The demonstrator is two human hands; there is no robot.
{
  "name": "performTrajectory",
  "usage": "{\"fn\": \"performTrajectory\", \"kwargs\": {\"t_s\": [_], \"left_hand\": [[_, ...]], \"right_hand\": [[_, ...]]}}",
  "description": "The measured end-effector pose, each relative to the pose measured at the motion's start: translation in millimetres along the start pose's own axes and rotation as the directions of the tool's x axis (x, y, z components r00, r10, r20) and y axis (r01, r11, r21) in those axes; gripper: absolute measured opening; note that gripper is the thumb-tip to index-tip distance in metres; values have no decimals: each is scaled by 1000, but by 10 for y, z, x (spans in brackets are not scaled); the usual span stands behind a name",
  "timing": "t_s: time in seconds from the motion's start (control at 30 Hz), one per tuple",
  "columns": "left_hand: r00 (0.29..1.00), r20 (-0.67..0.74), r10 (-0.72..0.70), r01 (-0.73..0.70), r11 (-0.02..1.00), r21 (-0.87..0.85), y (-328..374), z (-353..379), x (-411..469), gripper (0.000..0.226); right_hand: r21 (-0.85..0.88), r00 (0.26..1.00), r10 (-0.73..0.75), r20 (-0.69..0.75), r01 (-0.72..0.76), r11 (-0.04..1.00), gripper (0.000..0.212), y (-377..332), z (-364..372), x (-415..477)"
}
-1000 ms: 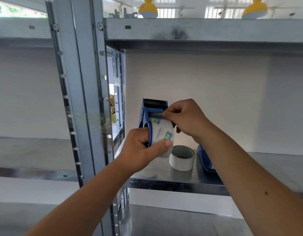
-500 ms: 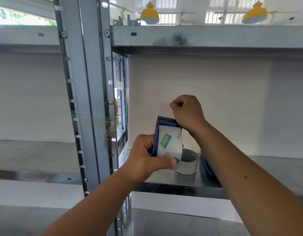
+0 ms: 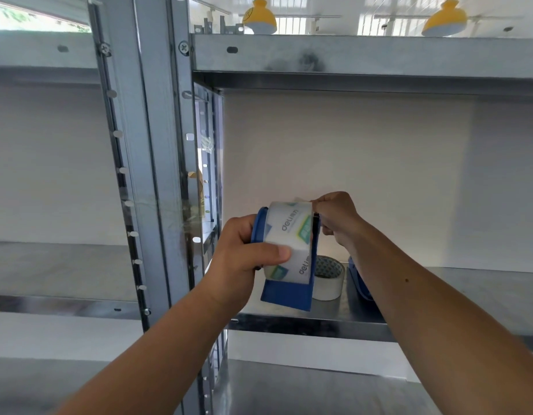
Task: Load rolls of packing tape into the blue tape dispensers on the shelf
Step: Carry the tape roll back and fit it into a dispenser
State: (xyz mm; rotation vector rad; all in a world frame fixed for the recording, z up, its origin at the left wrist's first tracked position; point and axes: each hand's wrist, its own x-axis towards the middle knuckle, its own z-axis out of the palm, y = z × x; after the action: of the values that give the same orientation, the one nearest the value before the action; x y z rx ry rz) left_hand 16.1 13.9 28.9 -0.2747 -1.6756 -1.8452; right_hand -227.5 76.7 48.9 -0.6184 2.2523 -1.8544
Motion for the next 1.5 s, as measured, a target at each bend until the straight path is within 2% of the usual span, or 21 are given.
{"fn": "performTrajectory", "kwargs": {"t_s": [0.1, 0.2, 0.33, 0.47, 0.63, 0.77, 0.9, 1.0, 1.17, 1.27, 1.37, 1.43, 1.5], "left_hand": [[1000, -1, -3, 3, 1000, -10, -2, -9, -18, 45], [999, -6, 35, -35, 999, -42, 23, -13, -34, 37], [993, -25, 119, -120, 992, -42, 136, 7, 46, 33], [983, -89, 160, -161, 987, -7, 196, 24, 140, 27], [970, -202, 132, -130, 991, 24, 139, 67, 183, 22], [956, -262, 133, -130, 991, 29, 156, 50, 227, 19], [947, -317, 55, -53, 998, 15, 91, -3, 344, 24], [932, -359, -46, 50, 999, 2, -88, -83, 392, 39], [910, -380, -167, 194, 980, 35, -351, -233, 346, 17], [898, -381, -221, 281, 954, 107, -505, -283, 333, 17], [850, -467, -244, 345, 927, 144, -655, -303, 328, 23], [834, -481, -272, 378, 916, 137, -731, -330, 316, 25], [841, -463, -281, 386, 911, 147, -801, -367, 293, 23]], "right_hand": [[127, 998, 51, 22, -54, 990, 34, 21, 8, -24], [221, 987, 135, 81, -150, 964, 32, 86, -25, -72], [298, 938, 168, 303, -261, 918, 7, 197, -7, -245], [423, 847, 100, 522, -359, 832, 27, 262, 53, -495], [605, 829, 61, 556, -454, 655, 42, 334, 100, -780], [669, 808, 59, 586, -524, 527, 38, 385, 153, -1001], [704, 785, 41, 619, -577, 415, 36, 443, 230, -1188], [707, 793, 44, 607, -565, 425, 30, 426, 271, -1262], [681, 790, 147, 596, -594, 429, 24, 331, 289, -1239], [678, 799, 201, 567, -590, 438, 26, 375, 362, -1275], [687, 810, 199, 552, -577, 441, 30, 456, 468, -1309], [676, 818, 210, 536, -564, 474, 30, 511, 509, -1309], [621, 823, 226, 520, -547, 562, 30, 563, 502, -1302]]}}
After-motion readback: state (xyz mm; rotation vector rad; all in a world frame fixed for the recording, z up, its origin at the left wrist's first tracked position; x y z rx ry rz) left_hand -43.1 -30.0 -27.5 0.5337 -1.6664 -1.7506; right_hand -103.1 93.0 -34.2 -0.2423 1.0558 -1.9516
